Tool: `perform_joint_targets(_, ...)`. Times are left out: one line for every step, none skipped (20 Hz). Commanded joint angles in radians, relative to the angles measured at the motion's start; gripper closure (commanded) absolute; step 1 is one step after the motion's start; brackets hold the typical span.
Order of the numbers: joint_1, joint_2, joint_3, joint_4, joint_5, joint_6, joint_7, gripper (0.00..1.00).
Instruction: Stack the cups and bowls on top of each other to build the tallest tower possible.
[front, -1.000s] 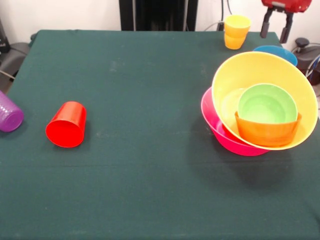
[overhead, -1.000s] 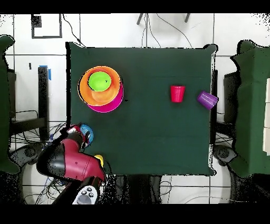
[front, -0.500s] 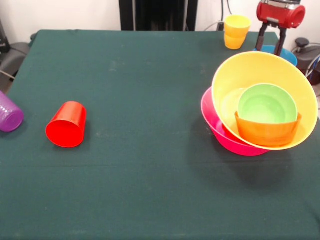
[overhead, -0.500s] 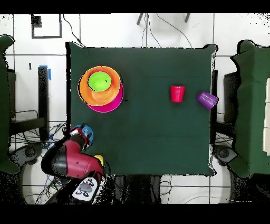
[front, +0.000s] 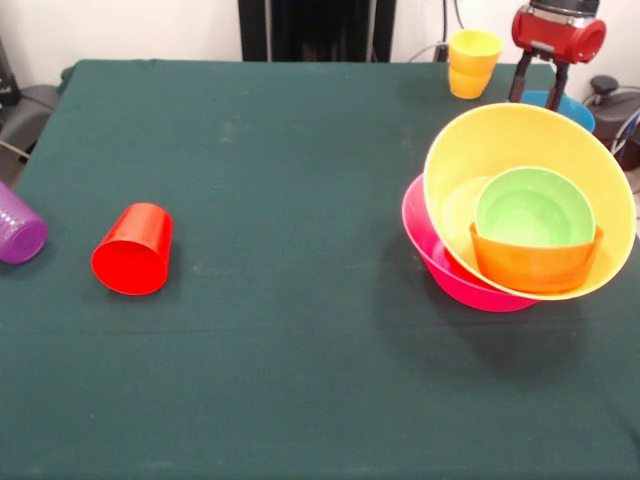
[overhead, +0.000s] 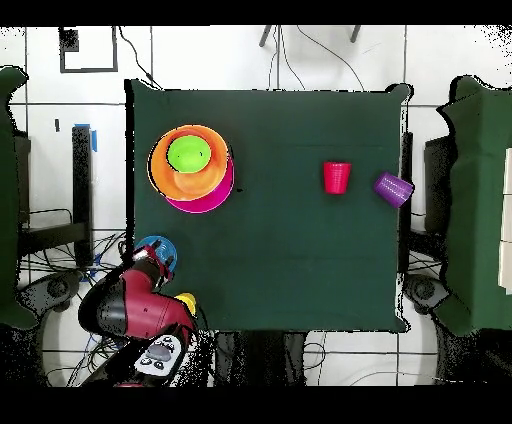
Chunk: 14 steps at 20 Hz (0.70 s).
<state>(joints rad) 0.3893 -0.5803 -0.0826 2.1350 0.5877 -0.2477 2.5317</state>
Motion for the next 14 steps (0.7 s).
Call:
perform_joint_targets(0.026,0.021,0.088,0.038,0.017,0.001,0.226,0.00)
perform_joint_targets(0.028,0.020,0.087,0.039,0.019,0.003,0.227,0.00)
perform_joint_targets(0.032,0.018,0.086,0.040,0.022,0.006,0.228,0.00)
perform_joint_targets(0.035,0.016,0.084,0.041,0.024,0.008,0.228,0.00)
perform_joint_targets(0.038,0.015,0.082,0.041,0.027,0.010,0.228,0.00)
perform_joint_targets(0.041,0.013,0.081,0.041,0.030,0.014,0.228,0.00)
perform_joint_targets(0.044,0.009,0.080,0.043,0.032,0.018,0.230,0.00)
perform_joint_targets(0.045,0.008,0.080,0.045,0.033,0.019,0.231,0.00)
perform_joint_targets(0.046,0.007,0.080,0.046,0.033,0.019,0.232,0.00)
perform_joint_targets(0.045,0.006,0.080,0.047,0.032,0.020,0.233,0.00)
perform_joint_targets(0.043,0.004,0.079,0.049,0.030,0.023,0.232,0.00)
perform_joint_targets(0.045,0.001,0.077,0.050,0.032,0.027,0.231,0.00)
perform_joint_targets(0.052,-0.002,0.073,0.049,0.037,0.031,0.230,0.00)
perform_joint_targets(0.058,-0.004,0.068,0.049,0.043,0.035,0.229,0.00)
